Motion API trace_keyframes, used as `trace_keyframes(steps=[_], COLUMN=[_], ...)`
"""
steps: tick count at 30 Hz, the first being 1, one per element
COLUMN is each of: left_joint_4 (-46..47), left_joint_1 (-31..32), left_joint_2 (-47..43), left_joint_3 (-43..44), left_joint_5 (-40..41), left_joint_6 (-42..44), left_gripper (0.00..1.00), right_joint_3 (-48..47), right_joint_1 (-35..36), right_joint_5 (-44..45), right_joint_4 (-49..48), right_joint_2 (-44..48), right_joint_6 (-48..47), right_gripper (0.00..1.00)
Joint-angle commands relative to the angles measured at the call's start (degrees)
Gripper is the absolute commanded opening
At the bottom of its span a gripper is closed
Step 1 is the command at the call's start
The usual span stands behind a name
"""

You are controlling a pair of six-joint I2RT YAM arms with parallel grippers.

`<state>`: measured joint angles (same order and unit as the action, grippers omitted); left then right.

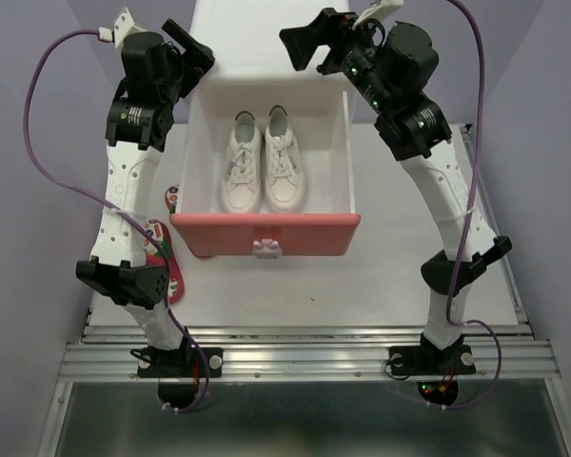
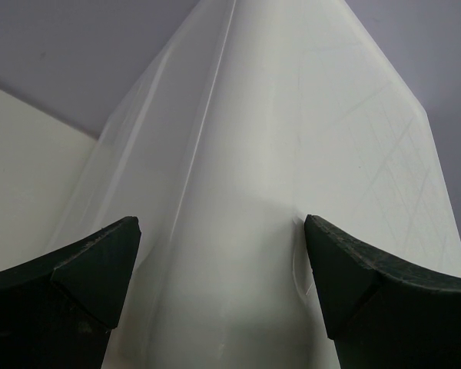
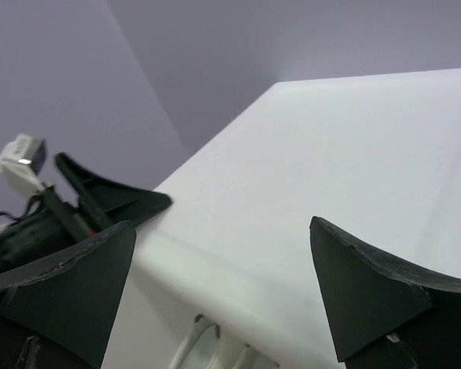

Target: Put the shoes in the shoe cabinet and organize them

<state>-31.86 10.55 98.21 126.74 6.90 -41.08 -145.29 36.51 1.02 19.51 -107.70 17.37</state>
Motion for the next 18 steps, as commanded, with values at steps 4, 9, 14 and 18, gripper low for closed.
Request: trace_keyframes(steps=[4,9,14,18], left_joint_4=[-17.01,-16.92,-17.1,-13.09], left_joint_1=[0.62,0.62,0.62,4.03], left_joint_2=[-1.0,-5.13,-8.3,-13.04], left_joint_3=[0.09,0.26,1.75,1.59], left_joint_5=[0.49,-0.04,-2.76,-5.14], left_joint_6=[7.15,8.12,7.43,4.43], left_gripper=[0.98,0.99,0.99,0.99], right_joint_3=[2.47,1.6,2.64,3.26], right_joint_1=[-7.95,-9.27,-9.79,-10.32], right_joint_5=[-0.48,-4.79,-6.29,-8.3], right_joint_4=[-4.48,-0.53,2.2,4.04], right_joint_2=[-3.13,-4.88,-5.94,-6.21], right_joint_6=[7.16,7.86,7.6,6.63], right_gripper=[1.0,1.0,1.0,1.0])
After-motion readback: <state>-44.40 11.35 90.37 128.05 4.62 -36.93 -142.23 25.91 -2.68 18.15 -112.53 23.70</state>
